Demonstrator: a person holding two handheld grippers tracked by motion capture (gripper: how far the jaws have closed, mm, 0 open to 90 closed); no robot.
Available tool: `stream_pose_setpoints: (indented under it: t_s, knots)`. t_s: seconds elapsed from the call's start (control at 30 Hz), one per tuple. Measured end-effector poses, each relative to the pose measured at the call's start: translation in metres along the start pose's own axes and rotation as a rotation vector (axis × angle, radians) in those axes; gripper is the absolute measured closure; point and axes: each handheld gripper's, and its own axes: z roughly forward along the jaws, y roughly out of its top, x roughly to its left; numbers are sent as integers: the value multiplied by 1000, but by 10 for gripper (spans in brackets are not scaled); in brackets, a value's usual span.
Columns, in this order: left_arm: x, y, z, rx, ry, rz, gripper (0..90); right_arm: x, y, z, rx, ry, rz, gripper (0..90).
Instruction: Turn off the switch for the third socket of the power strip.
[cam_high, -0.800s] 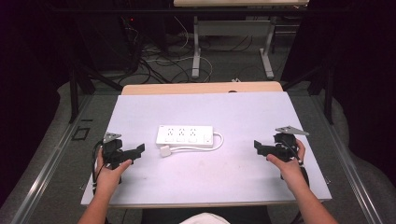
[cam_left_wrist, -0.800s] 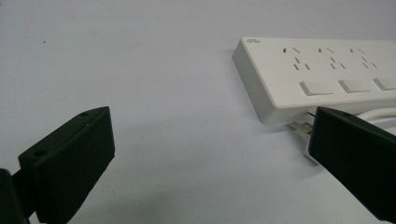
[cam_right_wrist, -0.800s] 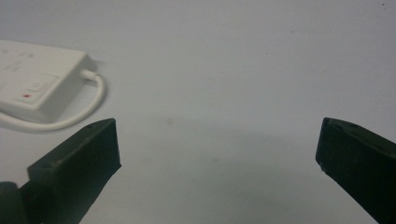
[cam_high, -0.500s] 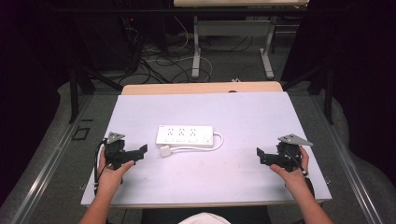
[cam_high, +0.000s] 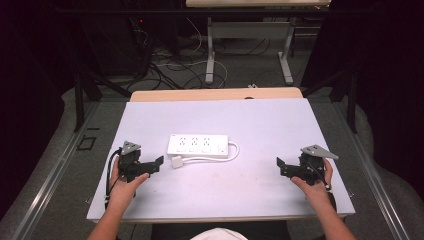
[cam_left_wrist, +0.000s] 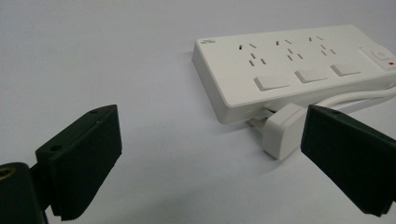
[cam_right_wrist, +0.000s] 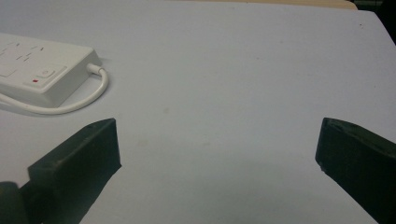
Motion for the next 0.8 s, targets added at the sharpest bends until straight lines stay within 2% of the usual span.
stream_pose_setpoints:
  t_s: [0.23, 0.4, 0.47, 0.63, 0.77, 0.8]
  knots:
    - [-6, 4, 1, -20, -16, -7, 56, 6, -2, 3, 5, 13, -26, 0]
    - [-6, 10, 0, -24, -27, -24, 56, 10, -3, 4, -1, 21, -32, 0]
    - [-6, 14, 0, -41, -24, -34, 57, 11, -4, 5, 9, 31, -47, 0]
    - [-6, 20, 0, -40, -29, -37, 58, 13, -4, 6, 12, 34, -57, 0]
    - [-7, 25, -1, -11, -35, -27, 78, 14, -4, 6, 12, 34, -61, 0]
    - [-7, 26, 1, -27, -30, -32, 80, 14, -4, 6, 13, 35, -60, 0]
